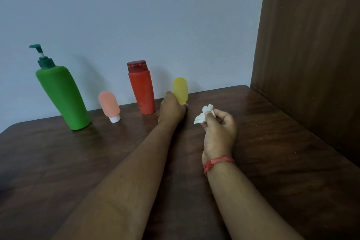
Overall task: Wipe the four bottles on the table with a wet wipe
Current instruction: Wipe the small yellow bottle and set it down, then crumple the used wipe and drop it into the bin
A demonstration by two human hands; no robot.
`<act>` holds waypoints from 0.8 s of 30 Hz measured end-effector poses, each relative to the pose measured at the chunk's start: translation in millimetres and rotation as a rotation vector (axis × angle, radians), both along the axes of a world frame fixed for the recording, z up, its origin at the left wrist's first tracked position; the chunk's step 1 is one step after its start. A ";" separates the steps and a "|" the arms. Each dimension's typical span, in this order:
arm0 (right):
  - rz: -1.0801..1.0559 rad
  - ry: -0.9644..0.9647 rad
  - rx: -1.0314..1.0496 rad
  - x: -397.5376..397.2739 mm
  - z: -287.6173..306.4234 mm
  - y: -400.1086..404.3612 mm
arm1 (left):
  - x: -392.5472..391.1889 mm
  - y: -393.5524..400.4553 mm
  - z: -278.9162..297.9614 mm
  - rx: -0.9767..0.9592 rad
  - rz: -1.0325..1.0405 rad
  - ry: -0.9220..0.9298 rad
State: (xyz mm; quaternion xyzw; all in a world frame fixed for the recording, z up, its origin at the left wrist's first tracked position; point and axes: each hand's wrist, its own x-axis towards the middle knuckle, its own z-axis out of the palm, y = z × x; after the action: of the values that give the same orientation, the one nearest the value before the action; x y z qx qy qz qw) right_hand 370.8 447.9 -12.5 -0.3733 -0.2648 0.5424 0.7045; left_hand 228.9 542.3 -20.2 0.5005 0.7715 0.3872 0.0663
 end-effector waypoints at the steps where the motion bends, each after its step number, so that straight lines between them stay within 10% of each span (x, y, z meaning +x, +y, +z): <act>1: 0.002 0.003 -0.001 0.2 0.3 0.0 | 0.3 -0.2 0.0 -0.002 0.003 0.001; 24: 0.113 -0.083 0.027 -5.6 7.6 -14.6 | 0.3 -152.4 7.7 0.097 -0.097 -0.293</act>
State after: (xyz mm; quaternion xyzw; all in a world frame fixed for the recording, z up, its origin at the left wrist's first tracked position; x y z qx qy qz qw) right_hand 365.2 433.3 -4.9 -0.3702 -0.3219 0.5617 0.6662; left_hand 229.3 389.9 -12.5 0.4780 0.7088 0.4892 0.1726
